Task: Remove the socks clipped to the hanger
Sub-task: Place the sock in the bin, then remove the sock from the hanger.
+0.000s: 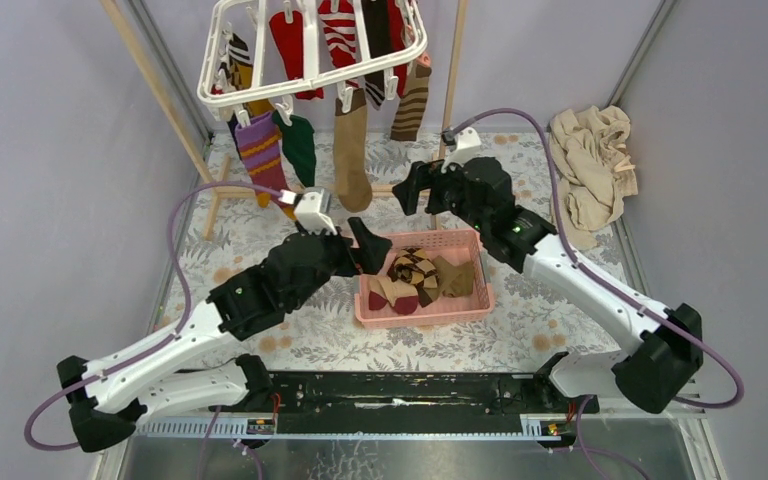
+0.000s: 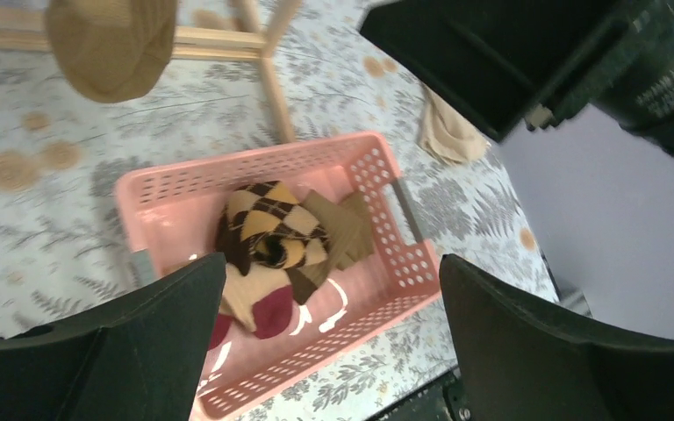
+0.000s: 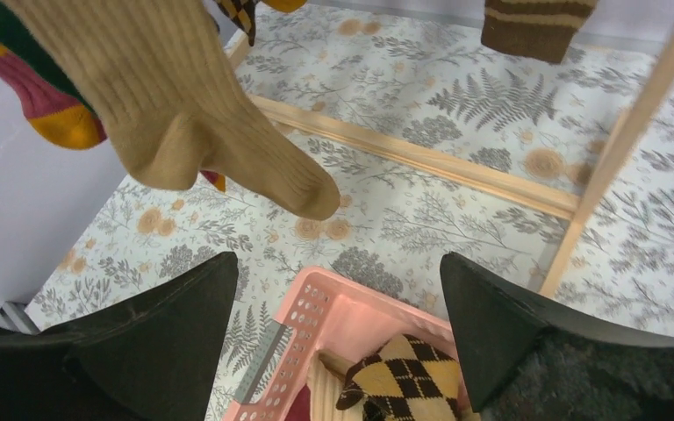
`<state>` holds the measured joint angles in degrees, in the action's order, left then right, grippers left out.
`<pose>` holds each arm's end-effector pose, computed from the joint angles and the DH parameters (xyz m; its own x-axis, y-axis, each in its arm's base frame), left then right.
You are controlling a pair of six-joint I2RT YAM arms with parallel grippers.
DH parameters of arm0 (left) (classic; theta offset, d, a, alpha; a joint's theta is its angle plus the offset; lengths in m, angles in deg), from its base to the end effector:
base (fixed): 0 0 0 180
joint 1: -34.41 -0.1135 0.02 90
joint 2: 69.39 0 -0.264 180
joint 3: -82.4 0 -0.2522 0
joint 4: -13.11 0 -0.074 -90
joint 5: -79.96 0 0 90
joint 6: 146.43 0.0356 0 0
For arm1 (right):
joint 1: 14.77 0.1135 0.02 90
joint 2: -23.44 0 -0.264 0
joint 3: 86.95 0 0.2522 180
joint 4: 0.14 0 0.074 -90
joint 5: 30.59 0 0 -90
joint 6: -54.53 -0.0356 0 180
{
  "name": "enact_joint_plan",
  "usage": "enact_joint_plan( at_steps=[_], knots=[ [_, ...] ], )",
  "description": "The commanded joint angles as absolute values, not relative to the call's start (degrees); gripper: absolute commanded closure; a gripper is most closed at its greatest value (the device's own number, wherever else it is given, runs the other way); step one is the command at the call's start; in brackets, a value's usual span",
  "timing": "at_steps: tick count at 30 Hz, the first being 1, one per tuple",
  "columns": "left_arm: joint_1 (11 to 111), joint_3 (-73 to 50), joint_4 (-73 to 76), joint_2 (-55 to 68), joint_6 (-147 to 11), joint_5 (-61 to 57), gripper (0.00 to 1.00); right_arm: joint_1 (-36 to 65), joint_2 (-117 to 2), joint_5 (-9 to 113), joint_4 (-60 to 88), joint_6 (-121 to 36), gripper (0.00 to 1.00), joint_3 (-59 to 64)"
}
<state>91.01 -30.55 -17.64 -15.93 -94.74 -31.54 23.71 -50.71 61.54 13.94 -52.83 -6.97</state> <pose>0.1267 -0.1684 0.3533 -0.4895 -0.3055 -0.8168 0.3576 0.7840 -0.5075 0.2413 0.1901 0.3774 -0.2842 0.1550 -0.9462 -0.5325 0.7951 0.2902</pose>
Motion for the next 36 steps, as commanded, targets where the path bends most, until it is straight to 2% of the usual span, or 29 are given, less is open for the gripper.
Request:
enact_joint_plan(
  at_steps=[1, 7, 13, 21, 36],
  knots=[
    [91.4, -32.0, -27.7, -19.3, -101.3, -46.0, 0.01, 29.1, -53.9, 63.7, 3.9, -47.5, 0.08, -5.1],
    [91.4, -34.0, -34.7, -23.6, -107.3, -54.5, 0.02, 36.1, -59.9, 75.8, 1.6, -45.6, 0.06, -1.0],
    [91.4, -35.4, -37.2, -29.7, -109.9, -57.7, 0.01, 37.5, -65.6, 76.8, -6.6, -46.6, 0.04, -2.0],
    [91.4, -34.3, -38.6, -29.7, -109.6, -58.2, 0.01, 38.4, -69.2, 79.3, -16.8, -47.1, 0.03, -6.8],
    [91.4, -34.9, -38.2, -30.5, -109.1, -58.2, 0.02, 42.1, -72.7, 85.7, -23.9, -49.2, 0.0, -8.2]
  ],
)
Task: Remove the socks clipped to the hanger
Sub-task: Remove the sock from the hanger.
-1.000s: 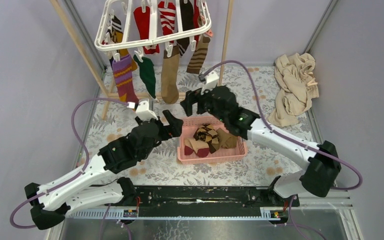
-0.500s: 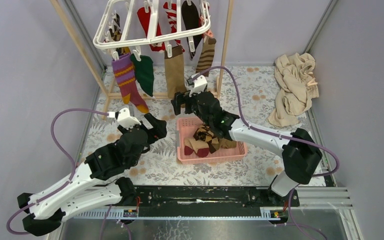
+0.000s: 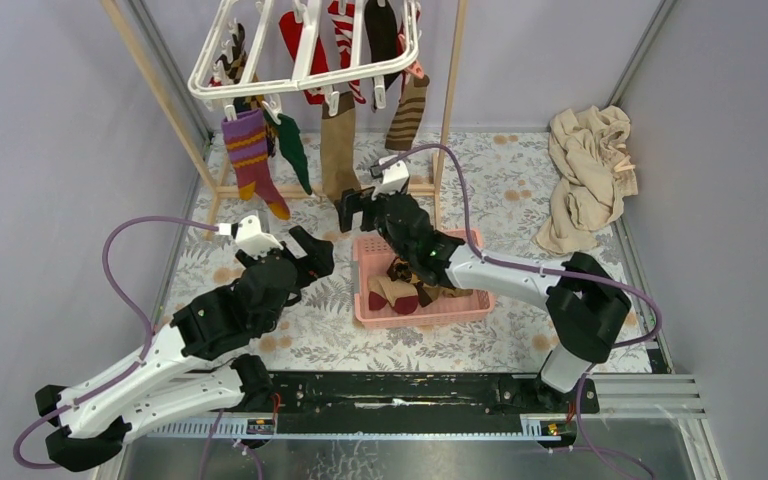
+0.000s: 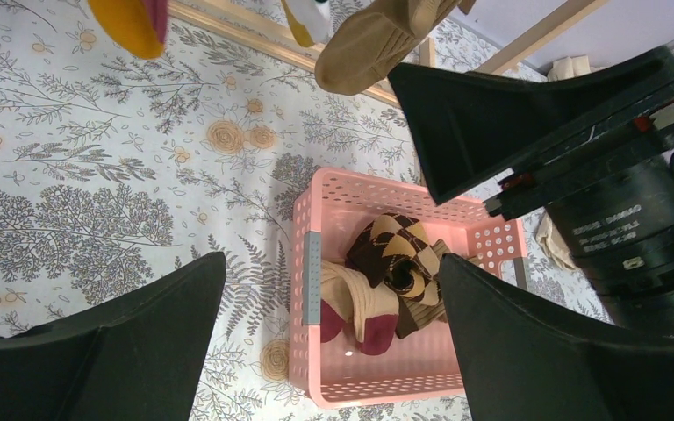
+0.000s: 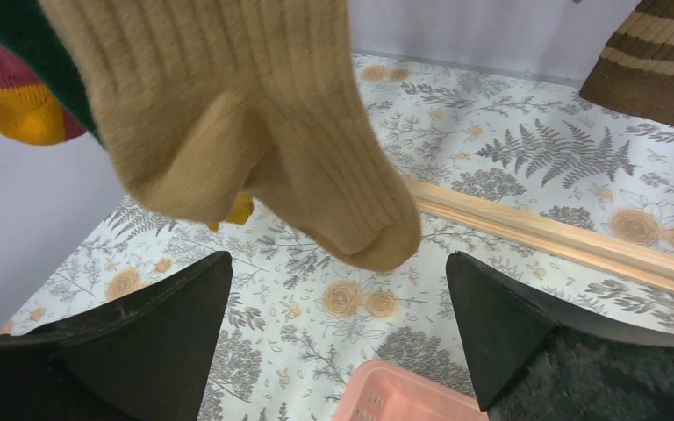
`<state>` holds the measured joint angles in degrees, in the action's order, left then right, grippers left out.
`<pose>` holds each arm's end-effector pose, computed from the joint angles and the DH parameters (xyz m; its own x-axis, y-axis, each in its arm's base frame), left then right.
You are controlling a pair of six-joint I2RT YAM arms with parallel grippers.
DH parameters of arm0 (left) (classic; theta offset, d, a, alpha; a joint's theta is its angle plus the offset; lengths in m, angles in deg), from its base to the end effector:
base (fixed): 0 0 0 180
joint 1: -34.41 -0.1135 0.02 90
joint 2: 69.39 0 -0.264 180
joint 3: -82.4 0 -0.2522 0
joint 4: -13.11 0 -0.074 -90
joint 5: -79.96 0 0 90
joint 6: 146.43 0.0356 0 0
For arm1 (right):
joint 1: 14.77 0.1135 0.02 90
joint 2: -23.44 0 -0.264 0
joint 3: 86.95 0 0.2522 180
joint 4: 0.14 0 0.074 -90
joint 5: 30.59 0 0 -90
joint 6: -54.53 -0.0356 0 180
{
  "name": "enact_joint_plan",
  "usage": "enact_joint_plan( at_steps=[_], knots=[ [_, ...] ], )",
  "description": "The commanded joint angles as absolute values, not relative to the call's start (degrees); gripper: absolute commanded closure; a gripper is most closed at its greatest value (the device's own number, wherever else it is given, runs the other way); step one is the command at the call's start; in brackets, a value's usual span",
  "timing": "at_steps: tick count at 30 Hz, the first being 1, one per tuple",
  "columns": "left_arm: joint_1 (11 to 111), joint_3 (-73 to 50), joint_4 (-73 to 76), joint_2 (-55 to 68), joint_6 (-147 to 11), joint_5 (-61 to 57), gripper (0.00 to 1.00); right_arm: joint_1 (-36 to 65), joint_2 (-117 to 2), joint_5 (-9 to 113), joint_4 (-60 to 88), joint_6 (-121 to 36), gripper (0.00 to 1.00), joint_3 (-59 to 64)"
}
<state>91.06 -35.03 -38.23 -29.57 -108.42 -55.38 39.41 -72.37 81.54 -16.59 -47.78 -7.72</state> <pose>0.0963 -0.1003 0.3327 -0.3541 -0.4694 -0.8089 -0.0571 0.8742 -0.4822 0.2423 0.3128 0.3039 -0.1144 0.1789 -0.9772 -0.5182 0.8285 0.2124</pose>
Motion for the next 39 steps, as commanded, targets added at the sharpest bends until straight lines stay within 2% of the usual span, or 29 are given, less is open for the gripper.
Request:
enact_joint_plan(
  at_steps=[1, 11, 23, 24, 26, 28, 32, 33, 39],
  knots=[
    [91.4, -34.8, -38.3, -30.7, -109.0, -58.2, 0.02, 42.6, -72.6, 85.9, -25.1, -49.7, 0.0, -9.1],
    [91.4, -35.6, -38.6, -32.3, -109.2, -58.4, 0.01, 46.5, -74.5, 91.5, -27.9, -50.6, 0.0, -7.7],
    [91.4, -35.8, -40.4, -34.4, -109.6, -58.5, 0.01, 47.8, -86.2, 108.9, -18.8, -46.8, 0.01, 13.7],
    [91.4, -35.8, -40.6, -34.6, -109.7, -58.5, 0.02, 47.9, -86.5, 109.1, -18.8, -45.7, 0.04, 14.7],
    [91.4, -35.9, -40.8, -34.8, -109.7, -58.5, 0.01, 47.8, -86.0, 108.7, -20.4, -43.7, 0.15, 14.2],
    [91.4, -36.1, -40.7, -35.1, -109.7, -58.5, 0.02, 47.8, -84.4, 107.9, -22.1, -42.2, 0.32, 12.1],
    [91.4, -36.1, -39.8, -34.4, -108.9, -58.2, 0.01, 47.7, -79.8, 105.2, -23.1, -41.1, 0.77, 7.2],
    [91.4, -36.1, -39.1, -34.0, -108.4, -57.9, 0.01, 47.7, -78.5, 103.9, -22.9, -41.2, 0.81, 6.1],
    [91.4, -36.4, -33.3, -32.3, -103.8, -54.9, 0.01, 47.3, -67.1, 96.1, -17.7, -42.9, 0.84, -0.6]
  ],
)
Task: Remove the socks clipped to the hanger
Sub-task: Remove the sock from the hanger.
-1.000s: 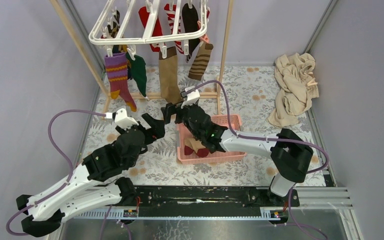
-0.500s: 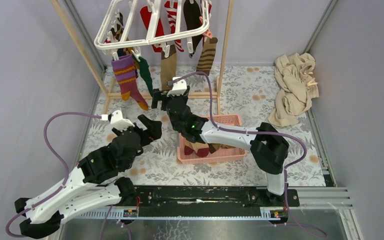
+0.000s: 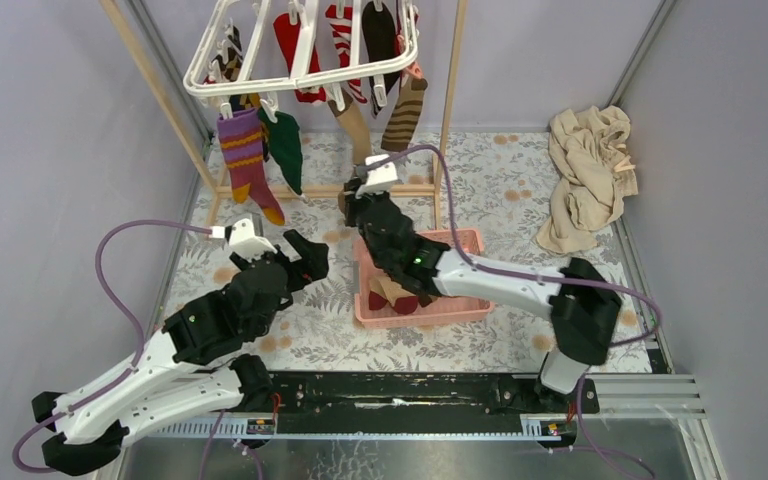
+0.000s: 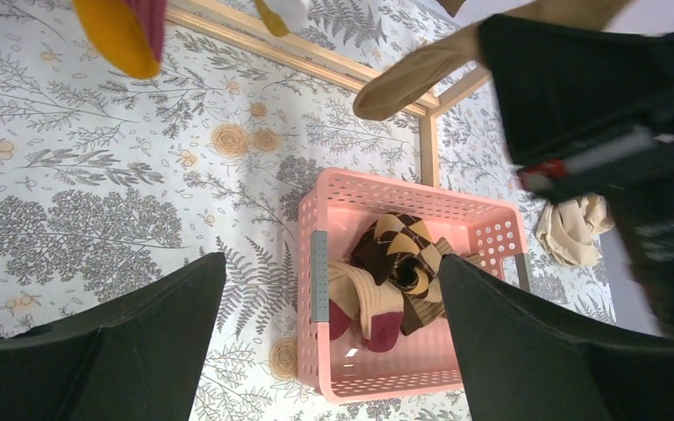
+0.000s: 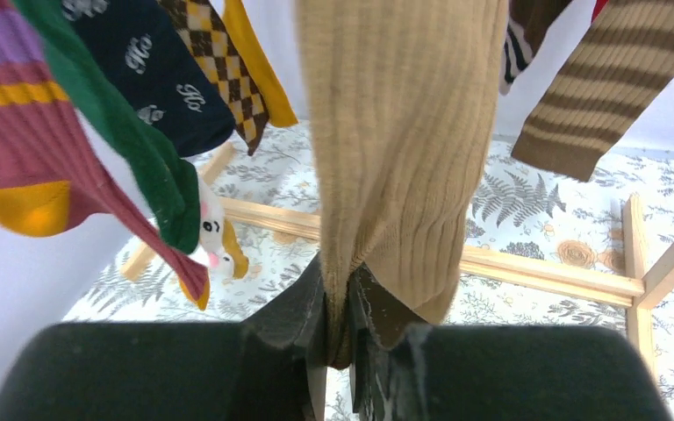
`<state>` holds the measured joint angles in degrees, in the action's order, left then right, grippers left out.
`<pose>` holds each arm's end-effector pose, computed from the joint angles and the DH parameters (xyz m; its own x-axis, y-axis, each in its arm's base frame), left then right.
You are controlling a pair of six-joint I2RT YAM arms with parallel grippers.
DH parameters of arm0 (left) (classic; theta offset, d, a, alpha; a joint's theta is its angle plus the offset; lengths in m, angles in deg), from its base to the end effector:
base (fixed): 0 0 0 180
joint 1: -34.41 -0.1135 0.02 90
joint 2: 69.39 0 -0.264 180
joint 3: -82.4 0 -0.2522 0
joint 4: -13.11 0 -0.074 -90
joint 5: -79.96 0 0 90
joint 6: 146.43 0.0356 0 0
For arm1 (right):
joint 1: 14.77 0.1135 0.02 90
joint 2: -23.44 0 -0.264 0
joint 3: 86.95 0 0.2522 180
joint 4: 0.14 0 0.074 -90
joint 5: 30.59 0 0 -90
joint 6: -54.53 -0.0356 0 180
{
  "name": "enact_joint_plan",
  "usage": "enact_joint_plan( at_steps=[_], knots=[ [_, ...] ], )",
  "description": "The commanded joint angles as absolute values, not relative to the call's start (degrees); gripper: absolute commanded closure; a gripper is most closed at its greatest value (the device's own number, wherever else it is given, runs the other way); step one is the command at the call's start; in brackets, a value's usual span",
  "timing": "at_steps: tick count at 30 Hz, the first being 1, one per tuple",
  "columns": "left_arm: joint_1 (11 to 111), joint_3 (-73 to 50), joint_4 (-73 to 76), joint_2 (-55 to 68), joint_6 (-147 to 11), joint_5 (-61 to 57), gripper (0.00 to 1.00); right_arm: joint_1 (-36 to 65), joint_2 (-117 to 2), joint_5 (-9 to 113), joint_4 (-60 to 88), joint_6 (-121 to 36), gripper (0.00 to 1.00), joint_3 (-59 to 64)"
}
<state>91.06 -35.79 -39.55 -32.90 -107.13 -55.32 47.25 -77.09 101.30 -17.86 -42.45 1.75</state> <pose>0.0891 -0.0894 0.3329 -0.3462 -0.4644 -0.8152 -0.0429 0.8758 -0.4807 0.2157 0.3554 0.3317 0.0058 0.2037 -0.9790 -0.3491 0.9179 0.1889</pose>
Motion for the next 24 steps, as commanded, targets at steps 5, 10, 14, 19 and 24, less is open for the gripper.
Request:
enact_joint_plan(
  at_steps=[5, 10, 14, 19, 24],
  knots=[
    [91.4, -37.9, -24.0, -32.4, -97.6, -51.4, 0.01, 40.6, -58.7, 75.1, -6.6, -52.7, 0.86, -2.7],
    [91.3, -38.0, -14.7, -31.2, -89.9, -45.7, 0.01, 33.2, -54.9, 54.3, -2.7, -59.8, 0.86, -2.6],
    [91.2, -37.6, -8.7, -28.6, -86.5, -38.7, 0.01, 30.4, -55.2, 42.0, -1.4, -63.4, 0.86, -0.3],
    [91.2, -38.4, -3.9, -26.4, -85.6, -34.3, 0.01, 29.4, -56.4, 33.8, -2.1, -67.3, 0.86, 1.1],
    [90.4, -39.5, -3.6, -25.4, -85.3, -36.0, 0.02, 29.1, -56.2, 29.1, -4.9, -70.8, 0.86, -1.0]
  ],
)
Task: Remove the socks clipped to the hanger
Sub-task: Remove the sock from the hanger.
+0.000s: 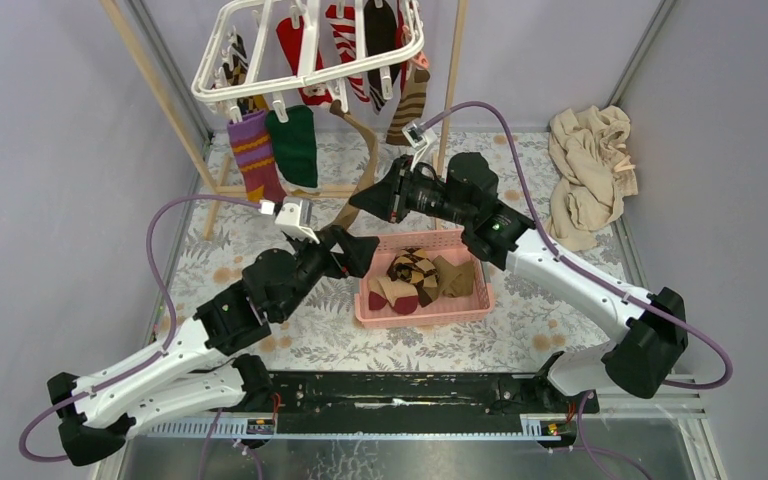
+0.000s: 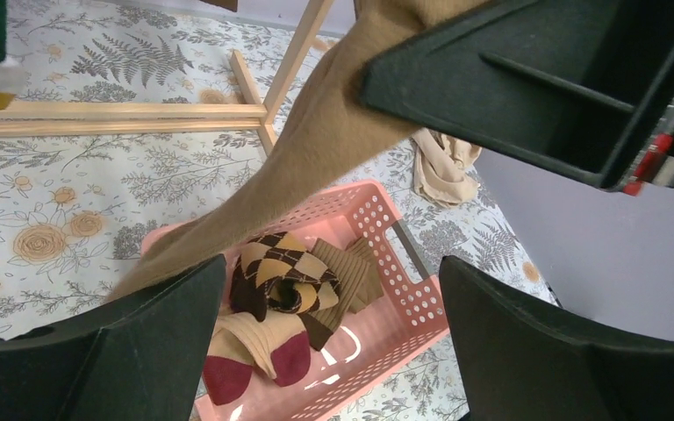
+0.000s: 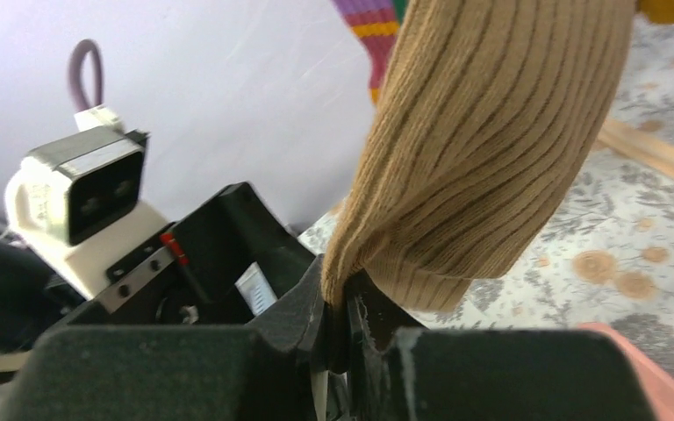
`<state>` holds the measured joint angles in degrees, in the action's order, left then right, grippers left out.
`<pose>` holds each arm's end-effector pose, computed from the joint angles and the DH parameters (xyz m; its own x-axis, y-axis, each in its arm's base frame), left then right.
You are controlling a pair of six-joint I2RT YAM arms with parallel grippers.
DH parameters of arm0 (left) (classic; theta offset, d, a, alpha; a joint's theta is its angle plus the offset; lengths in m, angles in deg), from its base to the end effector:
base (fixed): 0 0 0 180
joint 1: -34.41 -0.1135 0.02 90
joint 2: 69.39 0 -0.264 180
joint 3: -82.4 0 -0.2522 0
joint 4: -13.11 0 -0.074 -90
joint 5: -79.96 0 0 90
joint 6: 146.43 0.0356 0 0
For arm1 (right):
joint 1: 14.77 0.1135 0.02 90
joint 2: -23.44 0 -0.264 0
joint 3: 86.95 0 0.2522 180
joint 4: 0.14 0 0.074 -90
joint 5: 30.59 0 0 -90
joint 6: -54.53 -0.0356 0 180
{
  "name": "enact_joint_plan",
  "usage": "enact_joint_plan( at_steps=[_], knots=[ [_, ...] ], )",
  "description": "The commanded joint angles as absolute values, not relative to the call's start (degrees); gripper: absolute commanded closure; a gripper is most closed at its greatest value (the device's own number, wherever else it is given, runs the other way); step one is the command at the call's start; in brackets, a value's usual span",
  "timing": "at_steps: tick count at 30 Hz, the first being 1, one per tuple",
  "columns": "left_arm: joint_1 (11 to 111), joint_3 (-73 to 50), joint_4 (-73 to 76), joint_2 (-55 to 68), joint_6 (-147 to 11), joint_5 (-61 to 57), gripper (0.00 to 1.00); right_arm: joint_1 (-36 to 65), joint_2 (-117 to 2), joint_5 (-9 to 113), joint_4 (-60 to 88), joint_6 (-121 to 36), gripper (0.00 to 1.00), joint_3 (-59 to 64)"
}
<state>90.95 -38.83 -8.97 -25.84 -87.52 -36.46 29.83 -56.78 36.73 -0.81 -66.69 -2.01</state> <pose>0.1109 -0.1390 0.3490 -0.3164 -0.3600 -0.8777 0.3972 0.7899 -0.4672 0.2274 0.2435 0.4045 -0.4203 0.2572 -0.8702 -0.8225 0.2971 0.4851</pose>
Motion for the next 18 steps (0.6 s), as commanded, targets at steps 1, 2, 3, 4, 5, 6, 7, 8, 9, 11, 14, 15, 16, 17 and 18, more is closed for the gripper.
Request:
enact_joint_plan(
  at_steps=[1, 2, 3, 4, 5, 6, 7, 8, 9, 11, 14, 15, 16, 17, 18],
  knots=[
    [90.3, -39.5, -3.9, -24.9, -85.2, -36.6, 0.02, 29.0, -56.2, 28.4, -5.2, -71.3, 0.86, -1.3],
    [90.3, -39.5, -4.2, -24.5, -85.1, -37.3, 0.02, 28.8, -56.1, 27.7, -5.6, -71.8, 0.86, -1.6],
    [90.3, -39.5, -4.1, -24.3, -84.9, -37.8, 0.02, 28.6, -56.1, 27.2, -5.6, -72.1, 0.86, -1.8],
    [90.3, -39.5, -4.1, -24.1, -84.7, -38.5, 0.03, 28.4, -56.1, 26.6, -5.7, -72.6, 0.86, -1.9],
    [90.3, -39.5, -4.1, -24.0, -84.5, -39.2, 0.1, 28.1, -56.1, 26.2, -5.8, -72.8, 0.86, -2.1],
    [90.4, -39.4, -4.0, -24.0, -84.1, -39.7, 0.19, 27.7, -56.0, 26.1, -5.5, -72.9, 0.86, -2.2],
    [90.3, -39.2, -4.1, -24.0, -83.9, -40.1, 0.29, 27.3, -56.0, 26.0, -5.2, -73.0, 0.86, -2.3],
    [90.3, -38.7, -4.4, -23.8, -83.6, -40.4, 0.4, 26.9, -56.0, 25.6, -5.0, -73.1, 0.86, -2.3],
    [90.3, -38.0, -4.9, -23.6, -83.2, -40.6, 0.5, 26.4, -56.0, 25.4, -4.8, -73.2, 0.85, -2.5],
    [90.3, -36.0, -6.4, -22.7, -82.6, -41.5, 0.71, 25.6, -56.1, 25.3, -3.8, -73.2, 0.84, -2.2],
    [90.3, -32.8, -9.0, -20.7, -81.5, -42.7, 0.91, 24.5, -56.5, 25.5, -1.9, -72.7, 0.78, -1.2],
    [90.4, -31.6, -10.1, -20.0, -81.3, -43.3, 0.98, 24.3, -56.7, 25.7, -0.6, -72.1, 0.77, -0.5],
    [90.3, -30.1, -11.3, -19.1, -81.0, -43.8, 1.0, 24.0, -57.1, 26.2, 1.1, -71.3, 0.75, 0.6],
    [90.3, -28.8, -12.6, -18.1, -80.7, -44.4, 1.0, 23.9, -57.3, 26.8, 2.9, -70.2, 0.72, 1.5],
    [90.4, -27.2, -14.0, -17.2, -80.5, -45.0, 1.0, 24.0, -57.6, 27.3, 4.7, -69.1, 0.71, 2.6]
  ],
)
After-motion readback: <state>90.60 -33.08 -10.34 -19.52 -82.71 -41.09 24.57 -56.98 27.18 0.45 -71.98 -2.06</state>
